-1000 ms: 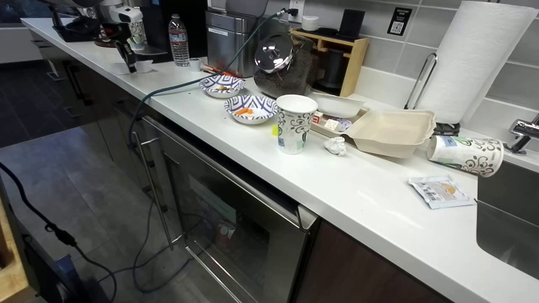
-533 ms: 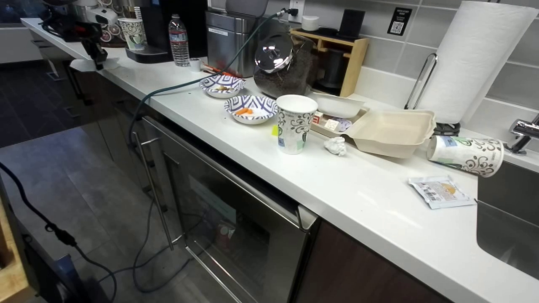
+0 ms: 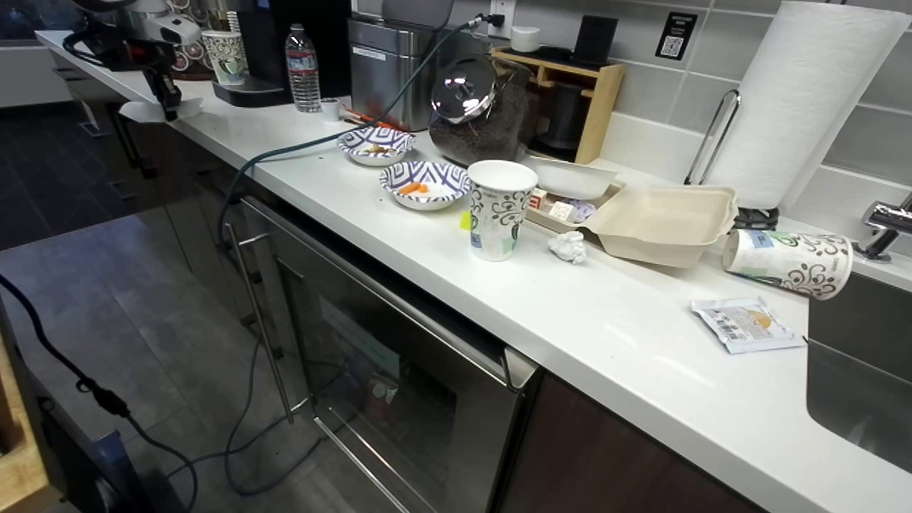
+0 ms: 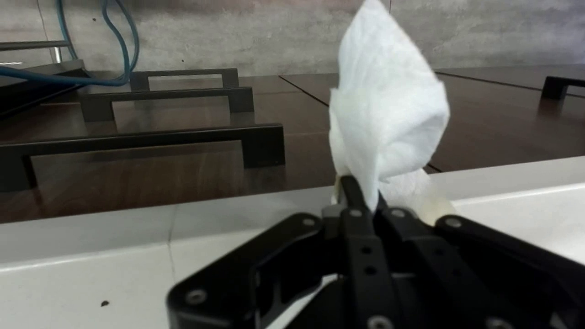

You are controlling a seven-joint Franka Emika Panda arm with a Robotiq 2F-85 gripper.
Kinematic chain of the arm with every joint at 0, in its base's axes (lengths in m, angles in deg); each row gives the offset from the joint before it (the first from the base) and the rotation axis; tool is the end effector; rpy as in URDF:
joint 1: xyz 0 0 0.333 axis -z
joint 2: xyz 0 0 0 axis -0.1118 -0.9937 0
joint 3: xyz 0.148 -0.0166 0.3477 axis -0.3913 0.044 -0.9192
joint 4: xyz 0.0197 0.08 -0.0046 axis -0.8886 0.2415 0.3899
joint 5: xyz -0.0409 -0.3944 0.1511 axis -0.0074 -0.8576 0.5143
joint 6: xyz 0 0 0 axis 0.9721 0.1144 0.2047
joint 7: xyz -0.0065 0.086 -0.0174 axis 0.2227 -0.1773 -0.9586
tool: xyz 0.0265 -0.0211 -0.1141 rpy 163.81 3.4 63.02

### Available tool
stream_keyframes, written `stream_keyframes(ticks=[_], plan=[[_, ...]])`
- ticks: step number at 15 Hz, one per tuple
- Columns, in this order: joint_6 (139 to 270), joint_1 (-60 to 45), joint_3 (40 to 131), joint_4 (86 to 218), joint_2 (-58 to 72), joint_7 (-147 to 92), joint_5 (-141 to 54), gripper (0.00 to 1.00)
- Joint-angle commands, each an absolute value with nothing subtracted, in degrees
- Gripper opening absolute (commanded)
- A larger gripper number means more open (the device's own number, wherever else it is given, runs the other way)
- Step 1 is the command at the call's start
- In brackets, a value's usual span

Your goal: Use the paper towel to wipe the counter

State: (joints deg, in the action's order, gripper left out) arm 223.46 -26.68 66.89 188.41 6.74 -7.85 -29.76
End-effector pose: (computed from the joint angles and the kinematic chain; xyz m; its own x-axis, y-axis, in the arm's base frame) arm 0.4894 0.3380 0.2765 0.9991 0.0067 0.0422 0.0158 -0.9756 -0.2191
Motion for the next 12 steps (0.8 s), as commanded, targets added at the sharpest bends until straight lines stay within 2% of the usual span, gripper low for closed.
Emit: stream_keyframes(ticks=[1,5,12], plan=[[225.55,-28.32,70.05,187.08,5.4,-1.65,-32.28,0.01],[221.47,-25.64,66.69,185.57,6.11,-5.83,-24.87,0.01],[222.63,-26.98,72.34,183.78,4.95,0.04,-31.96,0.01]])
